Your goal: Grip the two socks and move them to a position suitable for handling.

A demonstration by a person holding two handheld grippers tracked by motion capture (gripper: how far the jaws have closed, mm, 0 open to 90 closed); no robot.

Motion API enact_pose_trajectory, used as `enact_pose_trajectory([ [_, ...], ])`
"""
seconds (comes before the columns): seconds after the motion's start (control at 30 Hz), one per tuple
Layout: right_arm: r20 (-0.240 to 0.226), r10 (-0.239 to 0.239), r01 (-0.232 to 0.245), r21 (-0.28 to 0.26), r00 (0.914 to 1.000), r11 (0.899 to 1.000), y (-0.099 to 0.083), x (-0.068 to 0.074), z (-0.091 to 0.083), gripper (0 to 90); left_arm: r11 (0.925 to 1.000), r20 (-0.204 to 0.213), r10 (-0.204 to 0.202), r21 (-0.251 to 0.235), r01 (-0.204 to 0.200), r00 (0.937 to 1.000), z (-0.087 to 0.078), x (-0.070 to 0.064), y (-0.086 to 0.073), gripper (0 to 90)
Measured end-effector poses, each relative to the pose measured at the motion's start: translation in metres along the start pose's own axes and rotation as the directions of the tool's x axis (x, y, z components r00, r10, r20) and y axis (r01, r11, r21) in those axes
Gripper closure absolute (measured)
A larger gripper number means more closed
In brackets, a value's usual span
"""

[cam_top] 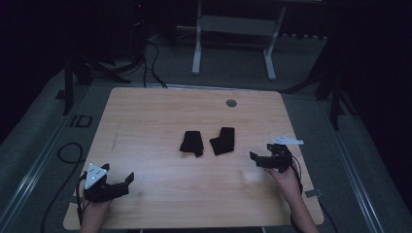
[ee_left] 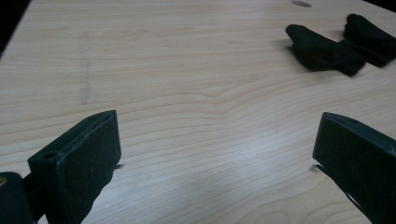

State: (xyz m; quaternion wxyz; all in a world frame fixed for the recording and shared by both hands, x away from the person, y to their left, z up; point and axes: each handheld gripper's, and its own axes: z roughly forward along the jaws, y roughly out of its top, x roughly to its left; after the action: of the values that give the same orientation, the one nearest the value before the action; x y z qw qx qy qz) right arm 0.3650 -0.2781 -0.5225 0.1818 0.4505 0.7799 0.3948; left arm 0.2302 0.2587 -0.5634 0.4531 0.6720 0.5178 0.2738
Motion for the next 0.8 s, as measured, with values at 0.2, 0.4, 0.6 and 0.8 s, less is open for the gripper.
enact_pose_trajectory([
  [0.2,-0.049,-0.055,0.056,0.013,0.9973,0.998,0.021,0.017,0.026,12.9,0.9996,0.025,0.024,0.011,-0.024,0.9994,0.003,-0.006,0.001,1.3],
  [0.4,-0.07,-0.101,0.103,0.022,0.9924,0.994,0.042,0.033,0.057,15.9,0.9998,0.035,0.018,0.011,-0.018,0.9992,0.003,-0.006,0.0,1.3],
  [0.6,-0.092,-0.136,0.141,0.048,0.9864,0.989,0.062,0.043,0.09,20.8,0.9998,0.039,0.011,0.016,-0.011,0.9992,-0.001,-0.007,-0.002,1.3],
  [0.8,-0.076,-0.152,0.161,0.139,0.9855,0.977,0.056,0.046,0.121,20.8,1.0,0.036,-0.001,0.009,0.001,0.9994,-0.004,-0.009,-0.001,1.3],
])
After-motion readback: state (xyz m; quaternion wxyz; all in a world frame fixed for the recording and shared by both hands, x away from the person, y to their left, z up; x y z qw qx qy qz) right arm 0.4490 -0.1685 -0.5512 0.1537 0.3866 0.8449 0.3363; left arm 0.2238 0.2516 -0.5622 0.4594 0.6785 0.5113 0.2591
